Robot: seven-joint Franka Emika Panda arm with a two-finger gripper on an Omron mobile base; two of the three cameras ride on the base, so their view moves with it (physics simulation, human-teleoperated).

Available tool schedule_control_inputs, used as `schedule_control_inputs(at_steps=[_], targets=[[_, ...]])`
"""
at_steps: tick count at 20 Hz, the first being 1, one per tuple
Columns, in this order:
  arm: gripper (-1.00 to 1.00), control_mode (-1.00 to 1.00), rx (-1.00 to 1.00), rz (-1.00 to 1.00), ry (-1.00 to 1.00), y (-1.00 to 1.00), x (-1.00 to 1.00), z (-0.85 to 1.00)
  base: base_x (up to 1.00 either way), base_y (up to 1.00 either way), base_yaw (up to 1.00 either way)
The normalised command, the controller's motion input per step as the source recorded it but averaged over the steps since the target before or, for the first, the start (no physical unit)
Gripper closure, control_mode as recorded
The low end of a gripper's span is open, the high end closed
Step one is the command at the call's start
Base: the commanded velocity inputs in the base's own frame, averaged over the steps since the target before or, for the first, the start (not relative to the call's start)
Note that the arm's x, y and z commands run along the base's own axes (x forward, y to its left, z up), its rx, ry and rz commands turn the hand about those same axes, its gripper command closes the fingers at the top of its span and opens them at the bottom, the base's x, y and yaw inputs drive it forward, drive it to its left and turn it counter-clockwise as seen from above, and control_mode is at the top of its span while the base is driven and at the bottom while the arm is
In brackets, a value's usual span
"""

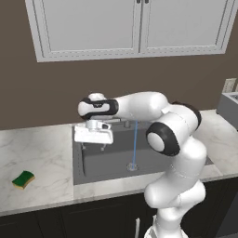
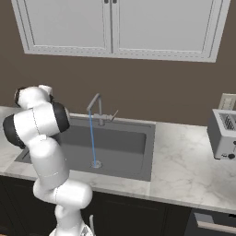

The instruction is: Soak the sponge with water for a few seconds and then drop it inside the sink.

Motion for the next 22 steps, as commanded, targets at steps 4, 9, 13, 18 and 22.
schedule_control_inputs(at_steps=[4,9,13,18,22], targets=[[-1.0,-1.0,0.0,0.0,0.06,0.44,0.0,-0.05,0.0,0.0,0.0],[-1.0,-1.0,0.0,0.0,0.0,0.35,0.0,-0.02,0.0,0.0,0.0],[-1.0,-1.0,0.0,0.0,0.0,0.32,0.0,-0.03,0.0,0.0,0.0],[-1.0,-1.0,0.0,0.0,-0.05,0.25,0.0,-0.12,0.0,0.0,0.0],[-1.0,-1.0,0.0,0.0,-0.14,0.15,0.0,-0.13,0.0,0.0,0.0]])
